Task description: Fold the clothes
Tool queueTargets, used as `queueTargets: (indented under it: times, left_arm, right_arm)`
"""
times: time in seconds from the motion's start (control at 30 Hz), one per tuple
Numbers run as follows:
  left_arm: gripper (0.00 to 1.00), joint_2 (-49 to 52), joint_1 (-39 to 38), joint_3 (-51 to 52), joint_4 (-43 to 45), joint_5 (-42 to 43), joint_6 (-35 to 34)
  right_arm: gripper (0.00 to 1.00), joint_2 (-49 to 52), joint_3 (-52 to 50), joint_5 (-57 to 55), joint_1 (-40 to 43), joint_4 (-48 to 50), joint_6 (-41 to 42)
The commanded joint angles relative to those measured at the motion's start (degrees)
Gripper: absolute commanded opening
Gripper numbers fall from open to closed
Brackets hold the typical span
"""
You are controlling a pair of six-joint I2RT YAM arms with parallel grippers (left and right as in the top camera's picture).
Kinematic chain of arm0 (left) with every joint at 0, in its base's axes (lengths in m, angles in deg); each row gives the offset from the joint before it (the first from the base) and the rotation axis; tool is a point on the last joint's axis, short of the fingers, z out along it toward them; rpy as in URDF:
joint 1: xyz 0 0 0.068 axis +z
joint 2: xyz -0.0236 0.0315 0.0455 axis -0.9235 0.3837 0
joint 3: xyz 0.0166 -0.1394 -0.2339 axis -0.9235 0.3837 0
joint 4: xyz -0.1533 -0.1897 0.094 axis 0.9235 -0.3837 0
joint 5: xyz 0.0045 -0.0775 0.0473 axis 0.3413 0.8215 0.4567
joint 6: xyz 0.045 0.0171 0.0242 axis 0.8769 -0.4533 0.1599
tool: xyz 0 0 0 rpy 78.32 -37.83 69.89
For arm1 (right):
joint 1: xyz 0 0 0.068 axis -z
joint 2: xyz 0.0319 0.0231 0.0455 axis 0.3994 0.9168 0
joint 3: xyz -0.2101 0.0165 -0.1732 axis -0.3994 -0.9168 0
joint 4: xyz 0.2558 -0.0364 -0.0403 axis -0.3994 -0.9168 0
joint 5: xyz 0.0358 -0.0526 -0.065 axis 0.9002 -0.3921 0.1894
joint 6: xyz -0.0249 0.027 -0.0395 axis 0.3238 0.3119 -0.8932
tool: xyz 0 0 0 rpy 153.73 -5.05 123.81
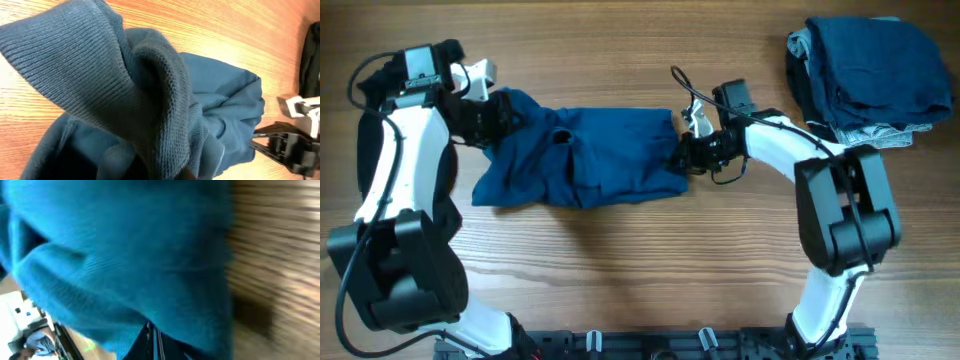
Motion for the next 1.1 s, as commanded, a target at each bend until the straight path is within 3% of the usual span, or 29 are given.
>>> queueTargets:
  times: [0.0, 0.3, 0.47, 0.57, 0.6, 0.63, 0.67, 0.7, 0.83, 1.0, 1.03, 1.07]
  left_arm:
    - [0.04, -4.28, -2.43, -0.02, 1.73, 0.55, -3.52]
    - [0.04, -7.13, -25.09, -0.02, 11.74, 0.07, -10.23]
    - [0.04, -2.69, -36.98, -0.02, 13.38, -7.21, -13.55]
    - [0.04, 0.74, -39.98, -0.02, 14.29, -8.92, -14.71]
    - [0.04, 1.95, -40.70, -0.02, 14.62, -8.92, -15.91]
    - [0.04, 3.17, -41.53, -0.02, 14.93, -8.94, -16.20]
    - [0.04, 3.98, -42.14, -0.02, 15.10, -8.94, -16.20]
    - [0.04, 4.04, -42.14, -0.02, 15.19, -8.98, -16.17]
    - [0.04, 4.04, -42.01, -0.02, 15.89, -9.22, -16.20]
    - [0.04, 4.04, -42.05, -0.02, 15.85, -9.16, -16.20]
    - [0.42, 4.04, -42.05, -0.02, 15.76, -9.14, -16.20]
    - [1.00, 4.04, -42.05, -0.02, 15.91, -9.14, -16.20]
  right_arm:
    - [0.04, 3.15, -0.09, -3.02, 0.83, 0.85, 0.24]
    - [0.04, 6.78, -0.09, -3.15, 1.25, 1.38, -0.22]
    - [0.04, 6.78, -0.09, -3.10, 1.25, 1.31, -0.22]
    - [0.05, 6.78, -0.07, -2.21, 1.25, 1.40, -0.39]
    - [0.10, 6.75, 0.02, -1.09, 1.27, 1.33, -1.79]
    - [0.43, 6.71, 0.81, -0.07, 1.53, 0.07, -2.51]
    - [0.68, 6.43, 2.95, 0.09, 2.49, -3.30, -3.08]
    - [0.79, 5.55, 5.49, 0.13, 3.93, -6.36, -3.06]
    - [0.86, -2.10, 14.75, 0.31, 9.97, -15.23, -3.15]
    - [0.88, -5.64, 16.44, 0.33, 13.66, -17.09, -3.34]
    - [0.88, -5.66, 16.55, 0.35, 13.90, -17.11, -3.32]
    - [0.88, -5.81, 16.68, 0.37, 13.97, -17.11, -3.30]
